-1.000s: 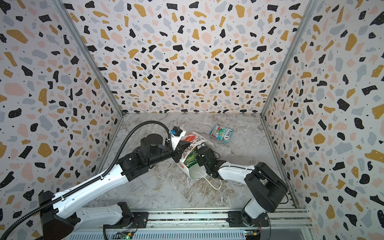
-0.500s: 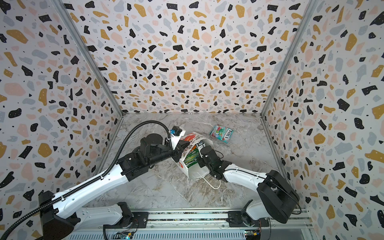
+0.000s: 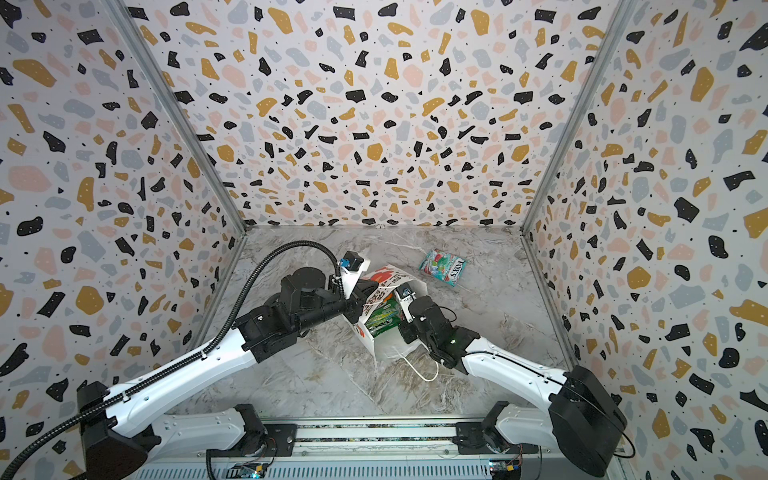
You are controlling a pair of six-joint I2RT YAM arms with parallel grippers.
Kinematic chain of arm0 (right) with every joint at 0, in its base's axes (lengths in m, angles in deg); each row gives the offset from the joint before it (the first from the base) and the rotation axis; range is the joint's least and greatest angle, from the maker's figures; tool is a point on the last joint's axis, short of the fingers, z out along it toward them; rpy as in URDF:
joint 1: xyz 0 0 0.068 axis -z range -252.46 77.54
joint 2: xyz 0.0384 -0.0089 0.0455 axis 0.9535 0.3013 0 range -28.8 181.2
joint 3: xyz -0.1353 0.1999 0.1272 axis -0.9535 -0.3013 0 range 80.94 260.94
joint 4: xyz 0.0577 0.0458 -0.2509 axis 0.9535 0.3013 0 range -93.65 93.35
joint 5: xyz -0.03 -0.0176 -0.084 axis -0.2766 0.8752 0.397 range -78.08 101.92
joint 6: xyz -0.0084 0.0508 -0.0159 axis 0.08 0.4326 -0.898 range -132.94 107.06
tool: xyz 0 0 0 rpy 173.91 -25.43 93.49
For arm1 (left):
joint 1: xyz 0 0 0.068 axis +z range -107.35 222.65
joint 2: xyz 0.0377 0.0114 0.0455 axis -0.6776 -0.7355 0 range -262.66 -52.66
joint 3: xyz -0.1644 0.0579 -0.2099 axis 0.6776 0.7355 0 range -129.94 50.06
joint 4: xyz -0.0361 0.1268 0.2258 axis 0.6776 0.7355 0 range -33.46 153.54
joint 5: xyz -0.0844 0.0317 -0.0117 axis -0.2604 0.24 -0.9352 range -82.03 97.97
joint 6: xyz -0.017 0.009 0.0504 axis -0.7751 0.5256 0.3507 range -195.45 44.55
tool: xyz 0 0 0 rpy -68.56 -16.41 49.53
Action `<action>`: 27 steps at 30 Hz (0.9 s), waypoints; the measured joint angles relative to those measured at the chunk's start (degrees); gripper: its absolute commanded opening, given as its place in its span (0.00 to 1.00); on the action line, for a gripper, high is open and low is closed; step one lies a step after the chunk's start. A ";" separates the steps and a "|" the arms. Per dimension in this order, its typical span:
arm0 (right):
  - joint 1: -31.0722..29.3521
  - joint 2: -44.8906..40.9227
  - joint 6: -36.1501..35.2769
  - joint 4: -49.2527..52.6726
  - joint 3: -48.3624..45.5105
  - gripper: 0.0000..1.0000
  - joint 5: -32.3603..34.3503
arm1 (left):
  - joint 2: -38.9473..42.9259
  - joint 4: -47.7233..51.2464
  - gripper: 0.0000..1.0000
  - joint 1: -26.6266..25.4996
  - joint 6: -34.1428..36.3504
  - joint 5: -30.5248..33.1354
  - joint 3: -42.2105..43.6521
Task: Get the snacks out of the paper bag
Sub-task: 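Pull the teal packet up out of the bag with the right gripper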
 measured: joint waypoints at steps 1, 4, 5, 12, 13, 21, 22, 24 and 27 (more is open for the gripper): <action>-0.24 -1.05 -0.04 0.87 0.00 0.00 -0.33 | 0.00 0.00 0.00 0.00 0.00 0.15 0.00; -1.18 -4.26 -0.13 3.56 0.00 0.00 -1.05 | 0.00 0.02 0.00 0.00 0.00 0.66 0.00; -1.49 -5.31 -0.15 4.42 0.02 0.00 -1.25 | 0.00 0.02 0.00 0.00 0.00 0.83 0.00; -2.80 -14.45 -0.15 9.90 0.48 0.00 -4.37 | 0.00 0.02 0.00 0.00 0.00 1.55 0.02; -2.93 -15.56 -0.15 10.73 0.83 0.00 -4.96 | 0.00 0.02 0.00 0.00 0.00 1.55 0.04; -3.26 -23.08 -0.83 14.14 4.09 0.00 -7.50 | -0.02 0.02 0.00 0.00 -0.02 1.53 0.04; -3.26 -23.85 -1.05 14.51 4.79 0.00 -7.78 | -0.02 0.04 0.00 0.00 -0.02 1.53 0.04; -3.26 -24.92 -1.49 14.93 6.14 0.00 -8.13 | -0.02 0.02 0.00 0.00 -0.02 1.55 0.04; -3.28 -26.32 -2.36 15.02 8.20 0.00 -8.33 | -0.02 0.04 0.00 0.00 -0.02 1.55 0.04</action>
